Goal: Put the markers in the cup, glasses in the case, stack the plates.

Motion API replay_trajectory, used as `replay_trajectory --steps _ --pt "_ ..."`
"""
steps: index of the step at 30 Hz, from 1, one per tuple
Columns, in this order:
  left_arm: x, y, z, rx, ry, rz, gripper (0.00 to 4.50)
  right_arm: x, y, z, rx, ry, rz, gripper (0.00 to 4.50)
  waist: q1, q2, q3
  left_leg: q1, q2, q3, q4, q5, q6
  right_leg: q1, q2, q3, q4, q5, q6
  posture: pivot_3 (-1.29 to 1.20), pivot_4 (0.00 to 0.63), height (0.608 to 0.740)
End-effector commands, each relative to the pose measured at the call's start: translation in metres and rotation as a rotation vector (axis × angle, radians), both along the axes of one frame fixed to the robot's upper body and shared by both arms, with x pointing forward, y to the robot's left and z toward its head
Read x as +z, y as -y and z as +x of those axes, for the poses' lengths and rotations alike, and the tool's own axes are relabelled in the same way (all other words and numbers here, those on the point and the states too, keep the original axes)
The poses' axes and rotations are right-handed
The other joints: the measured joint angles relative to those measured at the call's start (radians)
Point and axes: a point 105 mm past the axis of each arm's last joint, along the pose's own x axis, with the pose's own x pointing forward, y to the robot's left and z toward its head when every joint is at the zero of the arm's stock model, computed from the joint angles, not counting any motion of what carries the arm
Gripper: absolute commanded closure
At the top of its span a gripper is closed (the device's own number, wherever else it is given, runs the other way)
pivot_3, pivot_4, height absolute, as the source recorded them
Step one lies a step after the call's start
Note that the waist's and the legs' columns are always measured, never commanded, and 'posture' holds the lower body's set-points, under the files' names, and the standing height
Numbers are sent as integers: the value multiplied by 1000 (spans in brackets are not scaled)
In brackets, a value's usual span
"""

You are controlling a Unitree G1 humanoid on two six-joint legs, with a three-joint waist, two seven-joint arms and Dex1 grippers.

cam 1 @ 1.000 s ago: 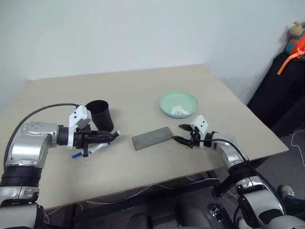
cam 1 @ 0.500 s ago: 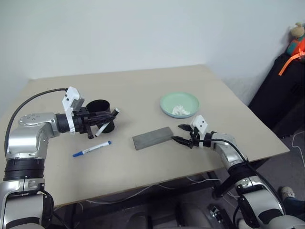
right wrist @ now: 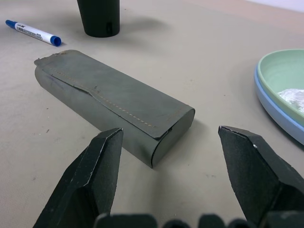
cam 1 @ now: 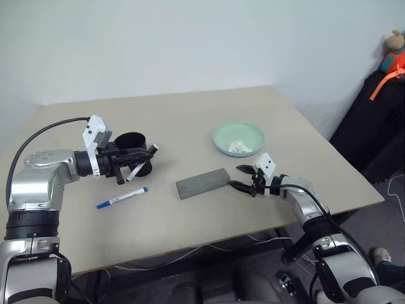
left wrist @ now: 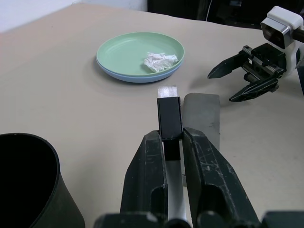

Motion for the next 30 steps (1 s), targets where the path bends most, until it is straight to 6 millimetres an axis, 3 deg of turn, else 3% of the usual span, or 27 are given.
replay_trajectory --steps 1,7,8,9,11,30 --pt "16 2 0 -13 60 -11 4402 15 -1 6 7 57 7 1015 0 0 0 0 0 0 0 0 0 0 0 0 0 0 0 0 0 720" --pt "16 2 0 -13 60 -11 4402 15 -1 6 7 57 7 1015 0 0 0 0 0 0 0 0 0 0 0 0 0 0 0 0 0 720" --pt "55 3 28 141 304 -113 4402 16 -3 6 20 57 3 1015 4 0 0 0 0 0 0 0 0 0 0 0 0 0 0 0 0 720" --pt "85 0 43 267 465 -216 4402 17 -5 6 31 57 0 1015 11 0 0 0 0 0 0 0 0 1 0 0 -1 0 0 0 0 720" --pt "114 -5 54 410 610 -346 4402 17 -7 6 41 57 -2 1015 25 -5 1 -3 4 -2 1 1 -2 1 -2 -1 0 1 2 0 0 720" --pt "115 -5 57 441 638 -359 4402 17 -8 7 44 57 -3 1015 20 -1 0 2 1 3 0 -1 -2 2 1 0 -1 2 2 0 0 720"
